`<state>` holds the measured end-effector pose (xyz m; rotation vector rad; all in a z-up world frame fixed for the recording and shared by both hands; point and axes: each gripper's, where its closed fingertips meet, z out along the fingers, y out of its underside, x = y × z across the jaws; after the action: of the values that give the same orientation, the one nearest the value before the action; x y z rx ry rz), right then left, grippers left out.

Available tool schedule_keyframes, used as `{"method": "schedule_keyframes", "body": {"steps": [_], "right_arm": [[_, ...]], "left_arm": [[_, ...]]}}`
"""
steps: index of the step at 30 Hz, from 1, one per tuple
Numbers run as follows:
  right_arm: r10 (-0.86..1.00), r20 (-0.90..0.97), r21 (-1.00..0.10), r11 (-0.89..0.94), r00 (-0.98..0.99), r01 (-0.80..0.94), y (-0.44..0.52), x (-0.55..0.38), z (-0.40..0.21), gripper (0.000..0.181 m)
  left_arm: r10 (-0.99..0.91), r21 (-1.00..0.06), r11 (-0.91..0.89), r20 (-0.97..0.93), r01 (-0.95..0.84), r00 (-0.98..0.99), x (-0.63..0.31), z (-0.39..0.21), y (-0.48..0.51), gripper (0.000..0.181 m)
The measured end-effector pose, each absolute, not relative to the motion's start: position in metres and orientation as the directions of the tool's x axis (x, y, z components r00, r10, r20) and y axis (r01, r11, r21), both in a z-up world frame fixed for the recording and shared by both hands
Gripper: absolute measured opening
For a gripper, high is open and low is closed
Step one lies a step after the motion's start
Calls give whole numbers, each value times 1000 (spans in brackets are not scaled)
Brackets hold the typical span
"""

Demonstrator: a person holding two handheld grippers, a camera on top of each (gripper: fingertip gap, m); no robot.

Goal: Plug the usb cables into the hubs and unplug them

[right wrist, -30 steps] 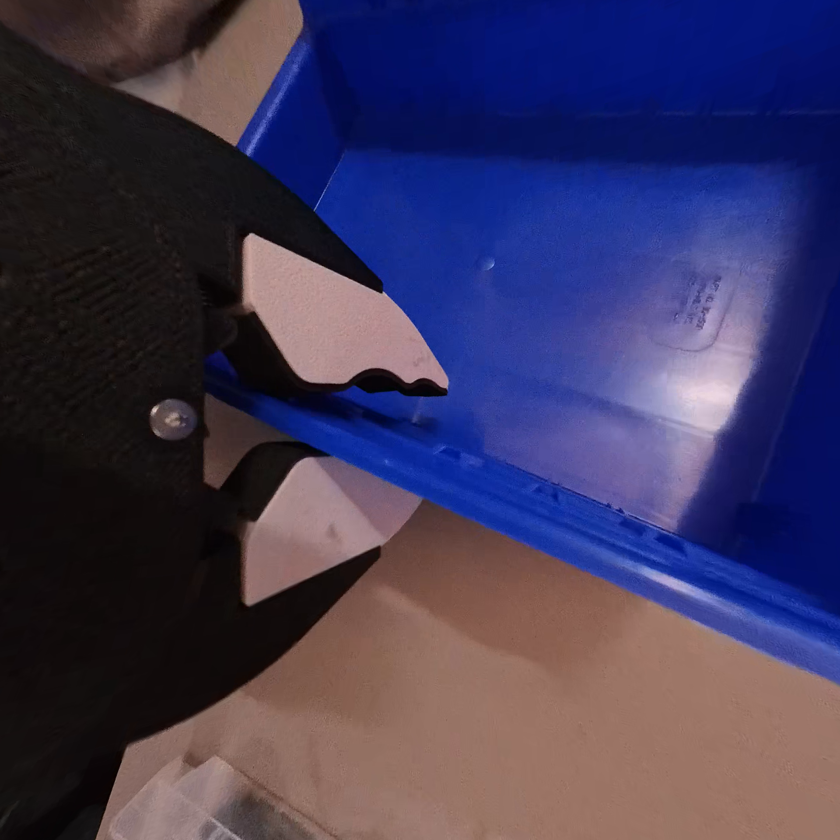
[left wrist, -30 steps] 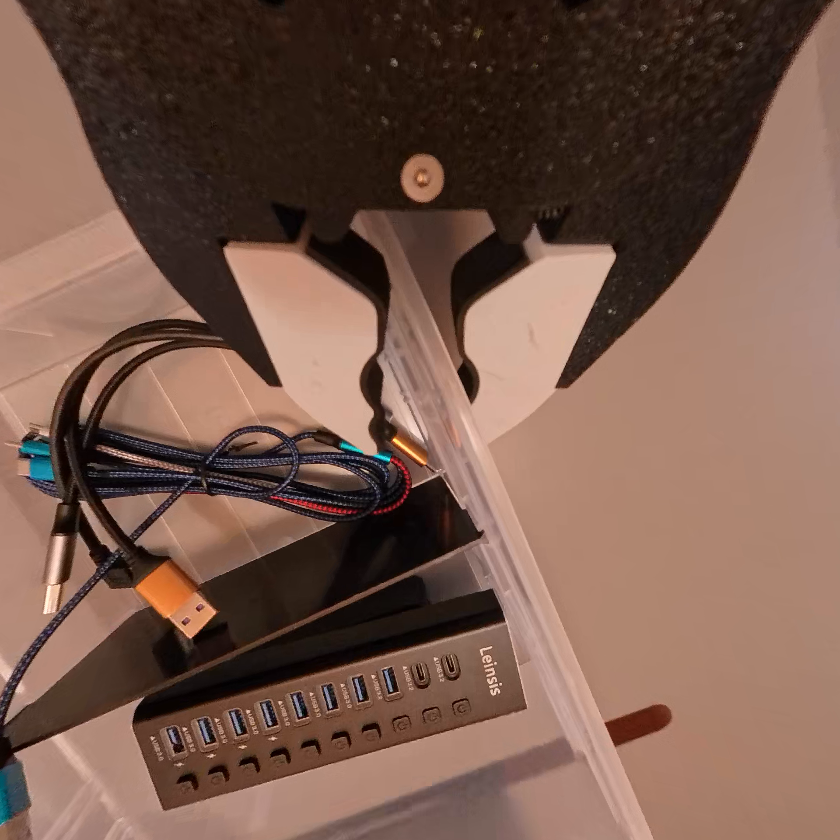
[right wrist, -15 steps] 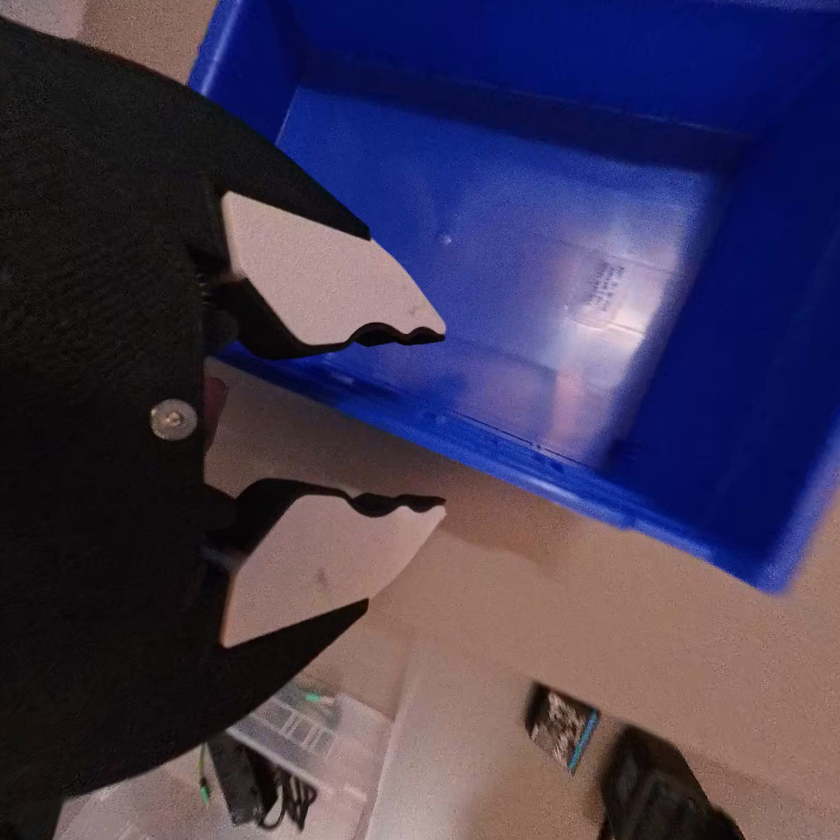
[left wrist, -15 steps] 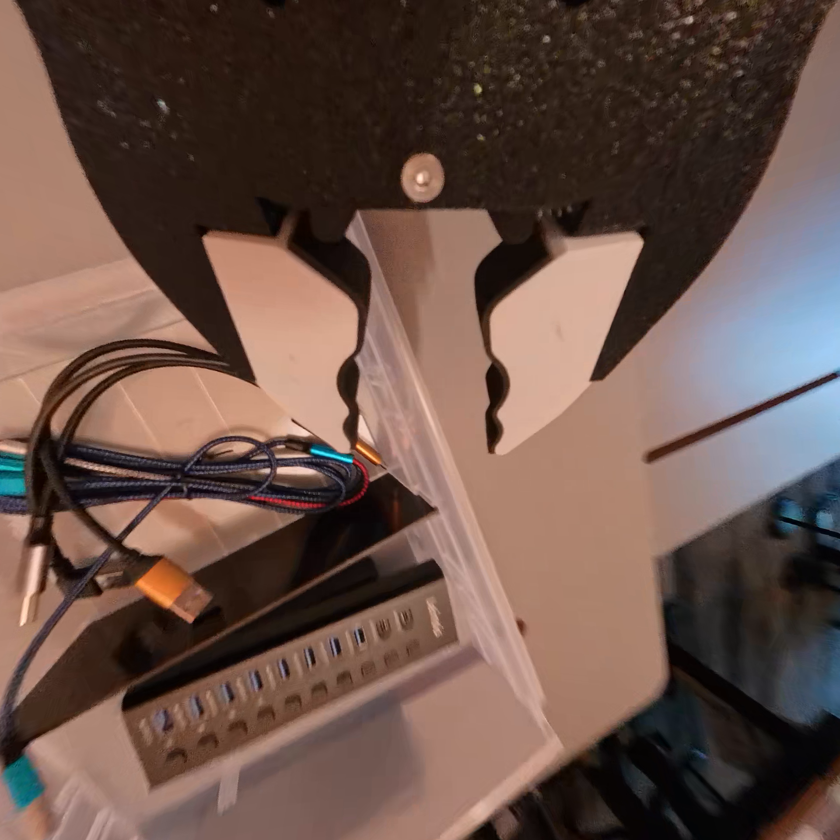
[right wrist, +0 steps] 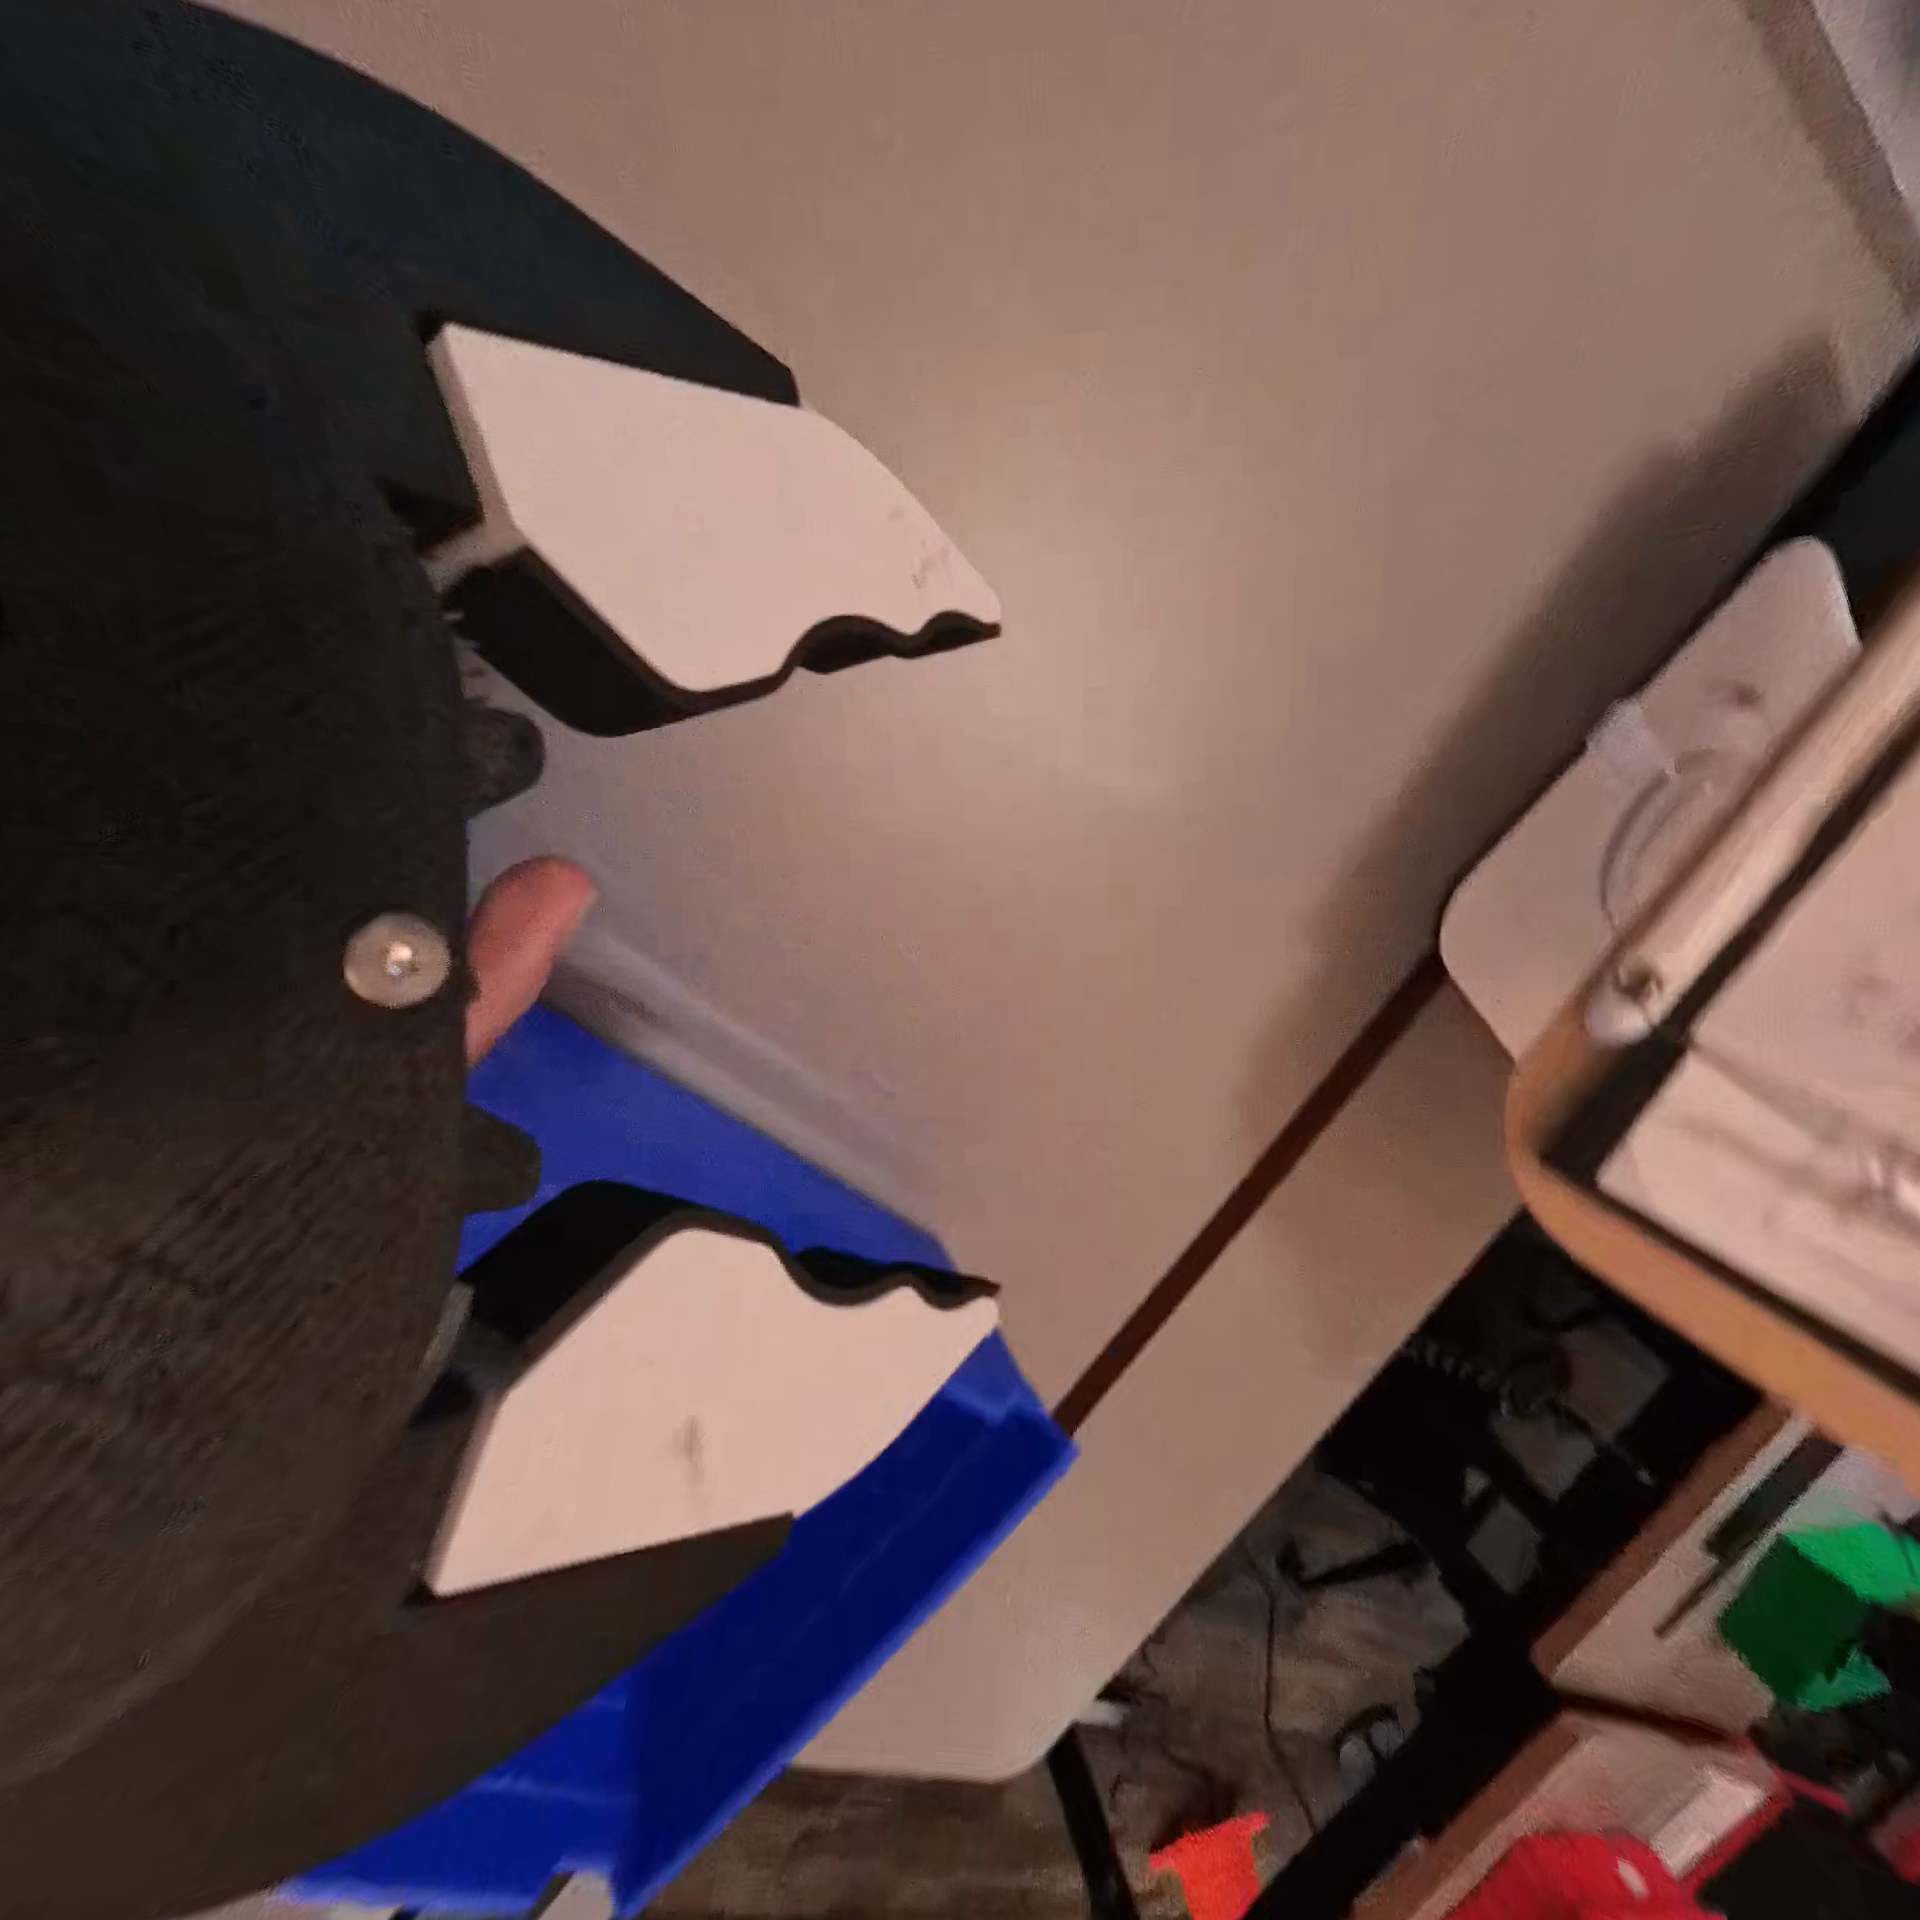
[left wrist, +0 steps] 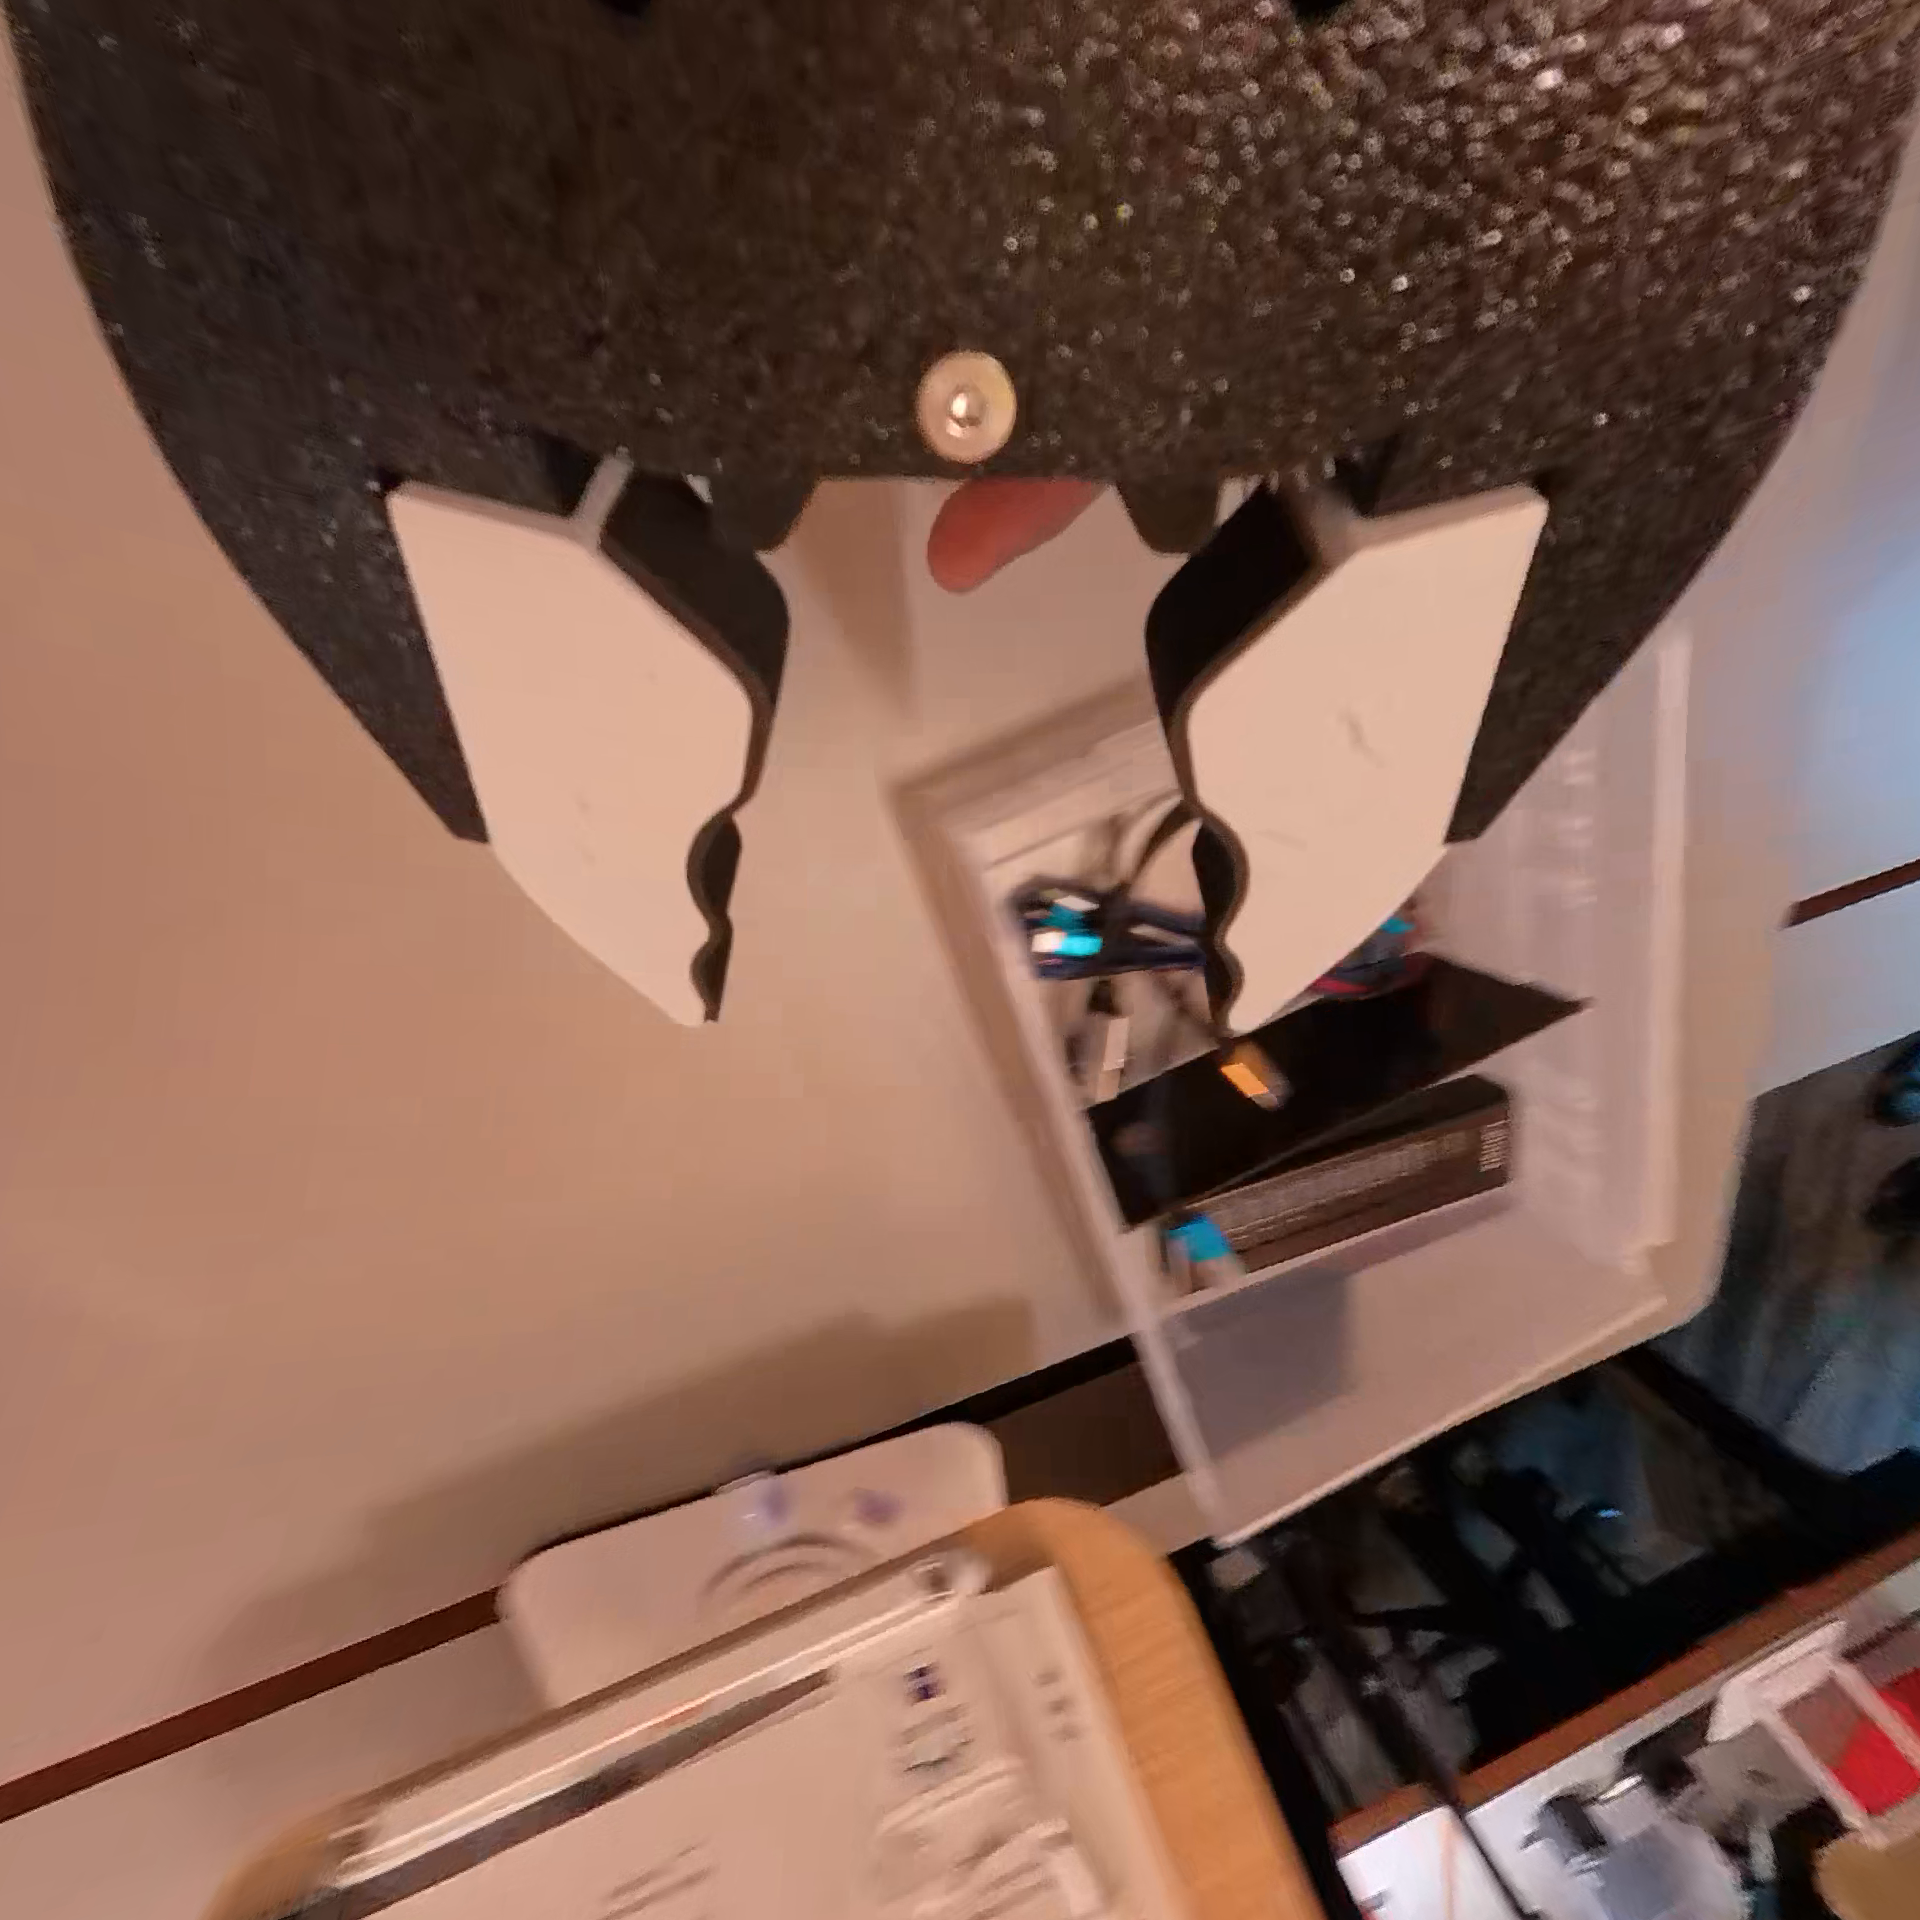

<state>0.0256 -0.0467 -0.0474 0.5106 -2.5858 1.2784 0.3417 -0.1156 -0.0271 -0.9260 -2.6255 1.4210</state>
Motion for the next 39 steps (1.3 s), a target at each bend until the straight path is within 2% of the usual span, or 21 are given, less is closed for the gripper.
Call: {"method": "schedule_keyframes", "body": {"steps": [2, 6, 12, 17, 19, 21, 23, 25, 27, 31, 36, 39], "right_arm": [[-293, 373, -666, 576, -880, -474, -40, 58, -72, 112], [-376, 334, -616, 607, -865, -502, -21, 91, -105, 113], [-341, 282, -602, 665, -897, -442, -2, 93, -120, 113], [-319, 291, -588, 684, -902, -432, 4, 85, -113, 112], [-266, 329, -575, 705, -906, -415, 3, 74, -105, 112], [-201, 376, -591, 700, -904, -401, -3, 62, -91, 112], [-135, 428, -605, 692, -894, -395, -7, 49, -76, 112], [-101, 470, -608, 684, -877, -405, -7, 42, -65, 112], [-93, 506, -601, 675, -858, -428, -8, 38, -58, 111], [-91, 561, -583, 663, -823, -470, -6, 39, -55, 111], [-107, 592, -567, 649, -799, -507, -5, 45, -59, 110], [-124, 608, -556, 639, -784, -532, -7, 52, -62, 109]], "left_arm": [[540, -773, 395, -242, 496, -806, 314, -34, -99, 85], [602, -784, 389, -181, 483, -777, 277, -42, -68, 86], [680, -764, 389, -138, 515, -720, 243, -52, -35, 86], [729, -787, 362, -96, 500, -678, 220, -42, -20, 86], [770, -834, 369, 27, 411, -637, 202, -29, -5, 89], [801, -856, 449, 259, 255, -539, 175, -13, 21, 88], [794, -824, 551, 470, 131, -387, 151, 1, 49, 87], [772, -783, 614, 568, 101, -286, 133, 3, 71, 88], [772, -771, 626, 594, 111, -228, 120, 2, 87, 79], [755, -749, 653, 634, 106, -170, 107, 10, 102, 81], [739, -744, 663, 635, 80, -225, 106, 13, 96, 95], [727, -730, 679, 652, 81, -215, 104, 16, 98, 92]]}}
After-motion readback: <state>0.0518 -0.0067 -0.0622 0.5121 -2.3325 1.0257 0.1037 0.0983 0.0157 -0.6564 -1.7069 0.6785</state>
